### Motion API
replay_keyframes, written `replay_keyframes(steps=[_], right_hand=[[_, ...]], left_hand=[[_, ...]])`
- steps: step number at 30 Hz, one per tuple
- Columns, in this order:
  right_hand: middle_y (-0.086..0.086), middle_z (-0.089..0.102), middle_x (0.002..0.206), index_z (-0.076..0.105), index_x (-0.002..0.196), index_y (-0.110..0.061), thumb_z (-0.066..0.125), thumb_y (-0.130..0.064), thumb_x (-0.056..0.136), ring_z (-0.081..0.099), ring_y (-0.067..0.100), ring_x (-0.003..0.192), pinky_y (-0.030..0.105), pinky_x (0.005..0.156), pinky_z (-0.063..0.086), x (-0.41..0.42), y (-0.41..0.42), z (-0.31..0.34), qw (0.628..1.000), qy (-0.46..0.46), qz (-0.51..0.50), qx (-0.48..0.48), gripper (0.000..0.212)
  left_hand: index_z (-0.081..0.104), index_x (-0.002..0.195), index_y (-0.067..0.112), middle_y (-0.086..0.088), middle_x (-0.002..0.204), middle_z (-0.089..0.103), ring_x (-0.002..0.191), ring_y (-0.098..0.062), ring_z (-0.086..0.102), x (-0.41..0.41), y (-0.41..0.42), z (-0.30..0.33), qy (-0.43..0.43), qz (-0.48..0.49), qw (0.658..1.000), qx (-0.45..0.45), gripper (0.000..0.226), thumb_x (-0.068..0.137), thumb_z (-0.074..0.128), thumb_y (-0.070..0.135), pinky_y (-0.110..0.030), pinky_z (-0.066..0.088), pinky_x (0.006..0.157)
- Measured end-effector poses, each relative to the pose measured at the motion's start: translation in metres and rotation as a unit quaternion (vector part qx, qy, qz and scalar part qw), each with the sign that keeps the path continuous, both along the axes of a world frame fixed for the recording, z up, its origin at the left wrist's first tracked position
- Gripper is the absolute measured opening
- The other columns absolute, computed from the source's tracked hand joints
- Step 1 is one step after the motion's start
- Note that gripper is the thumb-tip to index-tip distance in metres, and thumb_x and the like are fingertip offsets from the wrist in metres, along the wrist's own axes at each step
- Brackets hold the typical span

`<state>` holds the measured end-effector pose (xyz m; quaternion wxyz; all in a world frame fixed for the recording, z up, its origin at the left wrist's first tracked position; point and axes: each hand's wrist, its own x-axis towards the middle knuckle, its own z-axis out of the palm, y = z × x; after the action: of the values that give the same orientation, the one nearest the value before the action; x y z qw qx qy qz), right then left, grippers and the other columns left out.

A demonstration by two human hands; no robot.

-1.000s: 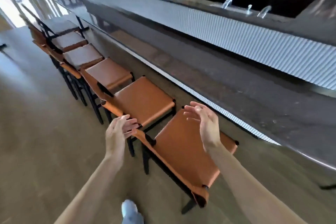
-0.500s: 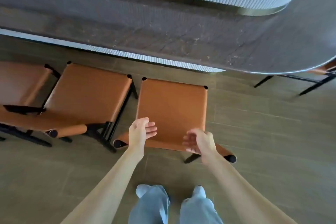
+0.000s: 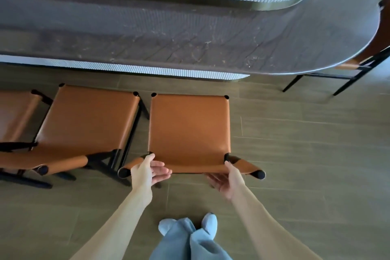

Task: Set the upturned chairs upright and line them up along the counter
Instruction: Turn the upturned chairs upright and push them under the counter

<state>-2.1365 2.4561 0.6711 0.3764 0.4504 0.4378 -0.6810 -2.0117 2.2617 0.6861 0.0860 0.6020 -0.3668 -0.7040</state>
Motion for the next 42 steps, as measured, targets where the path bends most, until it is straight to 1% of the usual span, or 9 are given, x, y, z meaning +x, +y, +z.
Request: replay_keyframes(steps=[3,6,9,13,18,29,35,38,42], right_hand=[[0.031,0.057,0.13,0.046,0.13,0.002,0.055,-0.011,0.102,0.064,0.05,0.107,0.058,0.066,0.057,-0.003,0.0,-0.006,1.0,0.003,0.008,0.013,0.032],[0.032,0.055,0.133,0.044,0.133,0.005,0.05,0.001,0.101,0.064,0.049,0.102,0.058,0.059,0.058,-0.004,0.0,-0.009,0.999,0.026,0.015,0.029,0.033],[0.032,0.054,0.133,0.041,0.138,0.005,0.048,0.009,0.098,0.062,0.052,0.103,0.051,0.048,0.059,-0.002,0.001,-0.017,0.997,0.053,-0.006,0.048,0.041],[0.033,0.055,0.132,0.041,0.136,0.004,0.048,0.012,0.096,0.061,0.054,0.108,0.052,0.052,0.06,0.001,0.002,-0.021,0.995,0.058,-0.01,0.079,0.042],[0.033,0.057,0.126,0.045,0.126,0.003,0.052,0.016,0.092,0.061,0.051,0.106,0.05,0.047,0.06,-0.004,-0.002,-0.027,0.993,0.061,-0.037,0.091,0.036],[0.034,0.058,0.125,0.044,0.133,0.008,0.05,0.018,0.092,0.063,0.052,0.106,0.064,0.057,0.056,-0.072,-0.037,-0.031,0.993,0.07,-0.055,0.078,0.043],[0.036,0.058,0.128,0.043,0.135,0.009,0.049,0.016,0.093,0.062,0.054,0.109,0.057,0.063,0.059,-0.128,-0.04,-0.027,0.994,0.061,-0.038,0.085,0.043],[0.039,0.057,0.126,0.041,0.135,0.01,0.048,0.016,0.094,0.062,0.059,0.106,0.053,0.045,0.058,-0.154,-0.038,-0.024,0.994,0.074,-0.025,0.082,0.043],[0.042,0.056,0.126,0.038,0.139,0.011,0.047,0.014,0.096,0.063,0.058,0.1,0.047,0.041,0.057,-0.174,-0.041,-0.023,0.995,0.076,-0.013,0.063,0.044]], left_hand=[[0.067,0.09,-0.011,-0.025,0.07,0.072,0.067,-0.041,0.075,0.006,0.015,-0.004,-0.036,0.023,0.997,0.058,0.048,0.095,0.065,0.037,-0.041,0.063,0.055],[0.054,0.115,-0.002,-0.026,0.108,0.07,0.091,-0.045,0.073,0.016,0.028,-0.008,-0.034,0.058,0.986,0.154,0.054,0.091,0.071,0.043,-0.056,0.061,0.08],[0.05,0.123,0.011,-0.02,0.129,0.051,0.11,-0.044,0.064,0.01,0.012,-0.006,0.051,0.116,0.978,0.166,0.035,0.096,0.067,0.026,-0.059,0.053,0.093],[0.055,0.118,-0.001,-0.026,0.119,0.058,0.096,-0.041,0.064,0.002,-0.003,-0.015,0.035,0.197,0.972,0.124,0.024,0.095,0.059,-0.006,-0.056,0.056,0.082],[0.057,0.11,0.0,-0.022,0.103,0.061,0.093,-0.039,0.065,-0.002,-0.009,-0.028,0.015,0.205,0.974,0.1,0.022,0.093,0.058,-0.012,-0.047,0.057,0.059],[0.052,0.131,-0.007,-0.03,0.123,0.061,0.108,-0.045,0.064,-0.08,-0.054,-0.021,0.065,0.145,0.982,0.104,0.035,0.096,0.052,-0.012,-0.061,0.053,0.091],[0.048,0.137,-0.007,-0.032,0.127,0.059,0.112,-0.049,0.062,-0.131,-0.056,-0.022,0.068,0.14,0.981,0.119,0.042,0.095,0.051,-0.015,-0.06,0.054,0.087],[0.049,0.134,-0.005,-0.03,0.124,0.059,0.111,-0.049,0.062,-0.151,-0.053,-0.023,0.078,0.145,0.978,0.131,0.04,0.095,0.051,-0.016,-0.06,0.055,0.084],[0.049,0.131,-0.003,-0.03,0.119,0.06,0.109,-0.051,0.062,-0.172,-0.053,-0.023,0.074,0.154,0.977,0.126,0.038,0.095,0.051,-0.016,-0.062,0.055,0.084]])
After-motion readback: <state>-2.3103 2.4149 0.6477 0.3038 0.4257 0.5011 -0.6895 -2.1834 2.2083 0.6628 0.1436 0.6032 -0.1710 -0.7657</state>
